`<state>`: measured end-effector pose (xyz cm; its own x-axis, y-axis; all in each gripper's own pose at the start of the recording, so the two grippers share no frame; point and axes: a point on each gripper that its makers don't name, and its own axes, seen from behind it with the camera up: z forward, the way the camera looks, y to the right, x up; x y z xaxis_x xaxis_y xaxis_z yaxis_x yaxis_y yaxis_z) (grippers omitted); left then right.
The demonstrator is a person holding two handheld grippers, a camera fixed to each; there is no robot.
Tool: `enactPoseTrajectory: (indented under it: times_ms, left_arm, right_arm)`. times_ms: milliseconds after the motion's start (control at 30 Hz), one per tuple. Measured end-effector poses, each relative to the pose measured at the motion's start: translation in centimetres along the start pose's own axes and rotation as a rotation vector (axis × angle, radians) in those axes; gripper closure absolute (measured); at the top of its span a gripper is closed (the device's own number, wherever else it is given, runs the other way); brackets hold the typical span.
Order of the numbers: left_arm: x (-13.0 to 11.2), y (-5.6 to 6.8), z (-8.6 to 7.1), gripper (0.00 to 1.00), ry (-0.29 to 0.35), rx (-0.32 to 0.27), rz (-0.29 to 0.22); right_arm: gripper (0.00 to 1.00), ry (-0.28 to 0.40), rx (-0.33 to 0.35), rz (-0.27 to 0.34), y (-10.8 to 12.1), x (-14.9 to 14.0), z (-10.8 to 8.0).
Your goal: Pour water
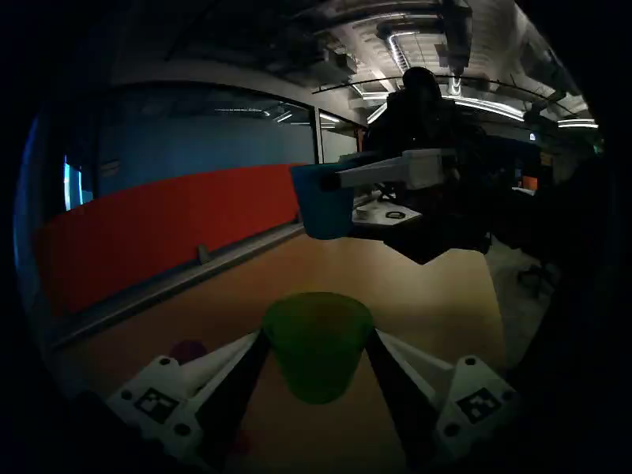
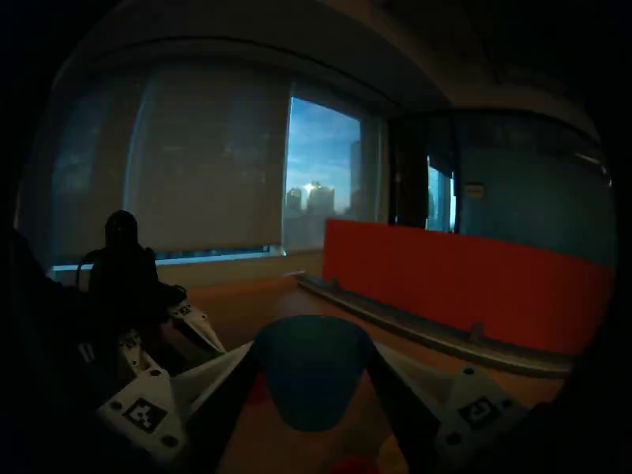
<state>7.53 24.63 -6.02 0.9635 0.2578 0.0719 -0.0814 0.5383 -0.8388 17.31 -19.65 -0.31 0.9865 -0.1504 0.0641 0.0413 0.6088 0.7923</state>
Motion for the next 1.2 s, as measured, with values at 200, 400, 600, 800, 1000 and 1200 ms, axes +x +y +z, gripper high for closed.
enactPoseTrajectory:
  times_ms: [200, 400, 600, 800, 1000, 1200]
  left_arm:
    - [-2.3, 0.4, 0.4, 0.14, -0.07, -0.011, 0.014]
    - [-4.0, 1.0, 0.6, 0.14, -0.126, -0.028, 0.028]
    - [-5.6, 1.5, 0.8, 0.14, -0.182, -0.047, 0.039]
    - [-7.4, 1.5, 0.9, 0.14, -0.239, -0.052, 0.045]
    - [-9.0, 1.4, 1.2, 0.13, -0.292, -0.047, 0.044]
    - [-10.3, 1.3, 1.5, 0.13, -0.328, -0.041, 0.034]
  right_arm:
    - [0.07, -0.05, 0.022, -0.006, -0.3, -2.0, -0.3]
    - [0.07, -0.082, 0.041, -0.023, -0.7, -3.2, -0.6]
    - [0.07, -0.11, 0.047, -0.029, -1.0, -4.8, -0.7]
    - [0.07, -0.16, 0.063, -0.033, -1.6, -7.2, -0.8]
    - [0.06, -0.216, 0.082, -0.06, -2.6, -9.8, -0.8]
    - [0.06, -0.256, 0.106, -0.076, -3.6, -12.0, -0.5]
